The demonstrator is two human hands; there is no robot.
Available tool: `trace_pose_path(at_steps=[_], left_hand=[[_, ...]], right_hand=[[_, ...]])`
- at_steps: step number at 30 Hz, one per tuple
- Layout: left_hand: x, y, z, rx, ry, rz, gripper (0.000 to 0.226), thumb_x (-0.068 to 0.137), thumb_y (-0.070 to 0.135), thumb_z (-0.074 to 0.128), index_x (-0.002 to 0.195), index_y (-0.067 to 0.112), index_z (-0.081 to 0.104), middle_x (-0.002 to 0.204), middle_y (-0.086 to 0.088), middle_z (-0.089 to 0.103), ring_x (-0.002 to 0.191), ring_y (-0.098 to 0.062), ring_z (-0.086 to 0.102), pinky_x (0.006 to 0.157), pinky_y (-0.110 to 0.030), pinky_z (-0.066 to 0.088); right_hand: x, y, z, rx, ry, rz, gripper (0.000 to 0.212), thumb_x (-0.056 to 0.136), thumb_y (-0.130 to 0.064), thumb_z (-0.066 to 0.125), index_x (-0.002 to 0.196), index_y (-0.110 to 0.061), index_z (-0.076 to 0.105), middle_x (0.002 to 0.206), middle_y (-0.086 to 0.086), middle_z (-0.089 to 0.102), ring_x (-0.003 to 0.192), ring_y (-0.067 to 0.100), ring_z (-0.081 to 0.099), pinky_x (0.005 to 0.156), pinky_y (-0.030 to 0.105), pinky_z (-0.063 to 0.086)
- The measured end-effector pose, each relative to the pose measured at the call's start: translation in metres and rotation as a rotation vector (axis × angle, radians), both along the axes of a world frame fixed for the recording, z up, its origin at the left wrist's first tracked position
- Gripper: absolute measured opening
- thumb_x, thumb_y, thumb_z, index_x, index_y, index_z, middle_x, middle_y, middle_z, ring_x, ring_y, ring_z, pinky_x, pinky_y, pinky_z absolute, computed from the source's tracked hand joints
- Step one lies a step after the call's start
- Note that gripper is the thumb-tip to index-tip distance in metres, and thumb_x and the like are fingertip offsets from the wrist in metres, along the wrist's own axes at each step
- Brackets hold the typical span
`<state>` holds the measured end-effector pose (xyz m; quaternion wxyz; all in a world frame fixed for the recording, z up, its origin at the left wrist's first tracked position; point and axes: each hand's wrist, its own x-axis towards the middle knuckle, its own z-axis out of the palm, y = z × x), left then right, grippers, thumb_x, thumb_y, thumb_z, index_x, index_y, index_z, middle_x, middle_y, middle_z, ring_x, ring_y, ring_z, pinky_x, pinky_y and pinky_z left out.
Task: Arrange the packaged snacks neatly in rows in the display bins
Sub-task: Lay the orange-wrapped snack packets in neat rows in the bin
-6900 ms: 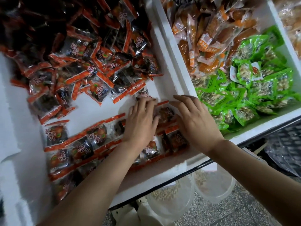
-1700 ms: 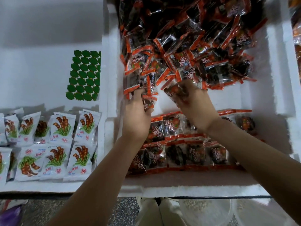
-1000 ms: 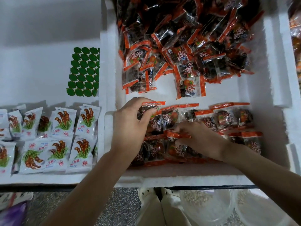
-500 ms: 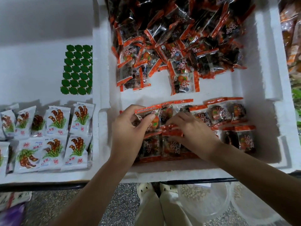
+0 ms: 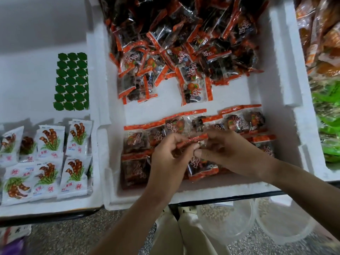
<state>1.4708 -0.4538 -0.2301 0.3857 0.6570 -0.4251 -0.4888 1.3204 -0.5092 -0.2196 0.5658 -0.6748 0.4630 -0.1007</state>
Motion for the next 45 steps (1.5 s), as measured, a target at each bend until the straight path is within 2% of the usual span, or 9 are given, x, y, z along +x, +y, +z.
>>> trace_pose_path(at_steps=[4,9,15,17,25,28,35,40,45], left_hand=[[0.003,0.002,-0.008,-0.098,-0.254,-0.169,0.007,0.094,0.022,0.055,0.1,0.025,0.056,0.097,0.015,0.06,0.091,0.004,0.053,0.077,-0.009,0.039],[0.025,0.003,-0.027,-0.133,-0.793,-0.677,0.036,0.093,0.026,0.056,0.128,0.024,0.049,0.128,0.009,0.042,0.119,-0.007,0.03,0.101,-0.019,0.024],[0.025,0.001,-0.029,-0.115,-0.888,-0.732,0.045,0.092,0.021,0.058,0.135,0.025,0.045,0.131,0.007,0.039,0.123,-0.012,0.031,0.104,-0.023,0.024],[0.026,0.001,-0.03,-0.118,-0.911,-0.741,0.045,0.093,0.024,0.055,0.136,0.027,0.042,0.133,0.009,0.036,0.124,-0.01,0.028,0.104,-0.022,0.021],[0.034,0.004,-0.03,-0.155,-0.762,-0.717,0.033,0.095,0.028,0.05,0.128,0.021,0.05,0.127,0.009,0.04,0.119,-0.004,0.037,0.101,-0.017,0.034],[0.047,-0.001,-0.026,-0.176,-0.725,-0.646,0.031,0.093,0.026,0.053,0.124,0.023,0.052,0.127,0.012,0.04,0.114,0.0,0.041,0.09,-0.007,0.033],[0.084,-0.082,-0.019,-0.298,-0.885,-0.165,0.05,0.085,0.019,0.064,0.132,0.009,0.049,0.135,-0.014,0.046,0.116,-0.013,0.041,0.105,-0.042,0.035],[0.095,-0.123,-0.02,0.0,-0.949,-0.1,0.065,0.091,0.033,0.058,0.146,0.015,0.027,0.148,-0.008,0.033,0.138,-0.028,0.025,0.113,-0.04,0.018],[0.089,-0.122,-0.024,-0.062,-0.993,-0.039,0.051,0.096,0.015,0.049,0.144,0.014,0.03,0.143,-0.009,0.036,0.131,-0.026,0.032,0.108,-0.034,0.024]], right_hand=[[-0.016,-0.006,-0.009,-0.09,0.154,-0.081,0.014,0.083,-0.029,0.067,0.08,-0.026,0.053,0.068,-0.009,0.061,0.065,0.008,0.059,0.06,0.027,0.047],[-0.022,-0.008,-0.027,-0.082,0.331,0.021,0.02,0.089,-0.026,0.062,0.101,-0.026,0.045,0.08,-0.011,0.057,0.07,0.006,0.058,0.056,0.015,0.042],[-0.018,-0.002,-0.039,-0.198,0.417,0.177,0.053,0.092,-0.025,0.058,0.139,-0.02,0.035,0.129,-0.002,0.044,0.114,0.018,0.051,0.093,0.025,0.039],[-0.019,0.0,-0.039,-0.327,0.551,0.242,0.058,0.093,-0.032,0.055,0.143,-0.022,0.026,0.134,-0.002,0.035,0.113,0.02,0.053,0.089,0.032,0.045],[-0.028,0.002,-0.043,-0.559,0.498,0.462,0.055,0.074,-0.019,0.075,0.119,-0.024,0.046,0.119,0.006,0.051,0.067,0.015,0.067,0.043,0.022,0.05],[-0.02,-0.011,-0.031,-0.602,0.474,0.399,0.044,0.087,-0.025,0.061,0.128,-0.022,0.045,0.122,0.002,0.052,0.082,0.018,0.066,0.055,0.026,0.051],[0.028,-0.078,-0.026,-0.745,0.496,0.129,0.056,0.092,-0.02,0.057,0.141,-0.012,0.031,0.137,0.01,0.04,0.124,0.027,0.039,0.105,0.036,0.035],[0.052,-0.107,-0.035,-0.677,0.724,0.097,0.069,0.09,-0.035,0.058,0.145,-0.017,0.02,0.136,0.009,0.034,0.127,0.028,0.032,0.106,0.038,0.029],[0.051,-0.109,-0.037,-0.632,0.74,0.088,0.069,0.081,-0.046,0.066,0.137,-0.017,0.037,0.14,0.006,0.042,0.129,0.026,0.038,0.104,0.037,0.034]])
